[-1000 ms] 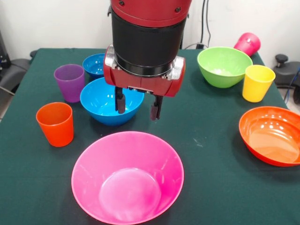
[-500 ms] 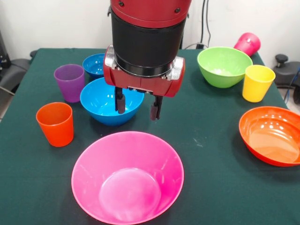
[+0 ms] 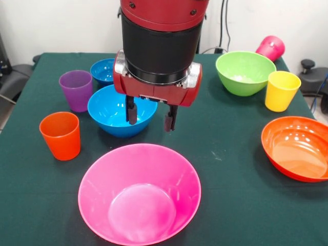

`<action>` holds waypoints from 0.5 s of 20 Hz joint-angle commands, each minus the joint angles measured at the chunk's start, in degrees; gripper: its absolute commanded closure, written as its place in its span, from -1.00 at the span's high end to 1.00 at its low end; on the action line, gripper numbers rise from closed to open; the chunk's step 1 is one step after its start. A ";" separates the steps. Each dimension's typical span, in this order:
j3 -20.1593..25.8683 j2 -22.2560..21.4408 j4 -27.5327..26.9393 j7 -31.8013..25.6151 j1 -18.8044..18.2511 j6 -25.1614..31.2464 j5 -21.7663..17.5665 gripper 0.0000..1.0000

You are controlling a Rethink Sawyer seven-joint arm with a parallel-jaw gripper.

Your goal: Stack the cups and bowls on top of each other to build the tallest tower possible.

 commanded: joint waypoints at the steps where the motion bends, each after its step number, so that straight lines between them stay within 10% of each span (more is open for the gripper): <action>1: 0.68 -0.67 10.42 -12.52 -0.94 -7.86 -0.26 1.00; 10: 0.47 -2.14 14.39 -12.24 -1.92 -11.45 0.62 1.00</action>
